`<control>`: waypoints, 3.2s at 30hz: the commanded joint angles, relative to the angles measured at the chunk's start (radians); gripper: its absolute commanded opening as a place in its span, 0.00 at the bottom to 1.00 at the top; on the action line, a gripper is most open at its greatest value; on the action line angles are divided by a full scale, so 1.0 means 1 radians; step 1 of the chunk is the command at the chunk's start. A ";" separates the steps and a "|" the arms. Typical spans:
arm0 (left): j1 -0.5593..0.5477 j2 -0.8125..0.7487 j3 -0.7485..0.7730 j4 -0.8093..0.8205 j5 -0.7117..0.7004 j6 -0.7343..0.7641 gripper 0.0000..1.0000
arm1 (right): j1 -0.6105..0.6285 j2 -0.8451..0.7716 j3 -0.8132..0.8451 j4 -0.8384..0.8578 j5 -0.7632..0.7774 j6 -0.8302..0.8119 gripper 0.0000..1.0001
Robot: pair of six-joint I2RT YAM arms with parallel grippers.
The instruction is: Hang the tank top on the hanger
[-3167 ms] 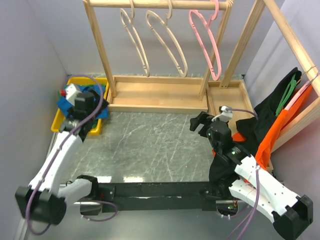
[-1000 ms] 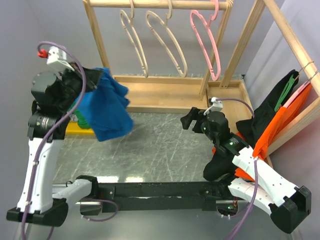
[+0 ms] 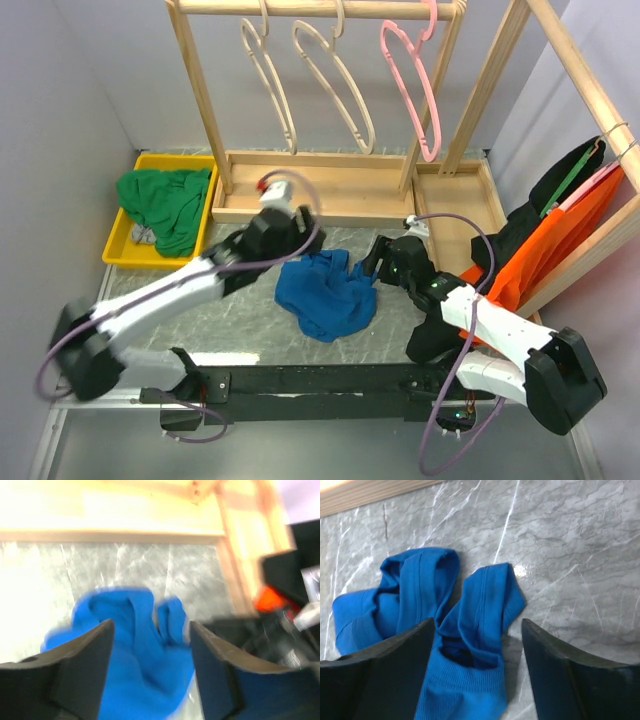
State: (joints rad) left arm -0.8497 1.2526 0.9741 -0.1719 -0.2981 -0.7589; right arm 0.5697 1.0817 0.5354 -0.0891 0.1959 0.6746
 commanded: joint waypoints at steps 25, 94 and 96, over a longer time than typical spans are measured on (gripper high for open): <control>0.077 0.575 0.173 0.198 0.376 0.001 0.15 | 0.002 0.320 0.112 0.161 0.074 0.077 0.27; 0.077 -0.464 0.008 -0.052 -0.208 0.093 0.70 | 0.268 -0.129 0.081 -0.190 -0.156 -0.026 0.66; 0.077 -0.372 0.131 -0.086 -0.281 0.156 0.70 | 0.269 -0.129 0.074 -0.221 -0.193 -0.038 0.69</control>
State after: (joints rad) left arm -0.7773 0.7723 0.8562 -0.2447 -0.4248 -0.7475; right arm 0.8227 0.9489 0.6010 -0.1738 0.0959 0.6823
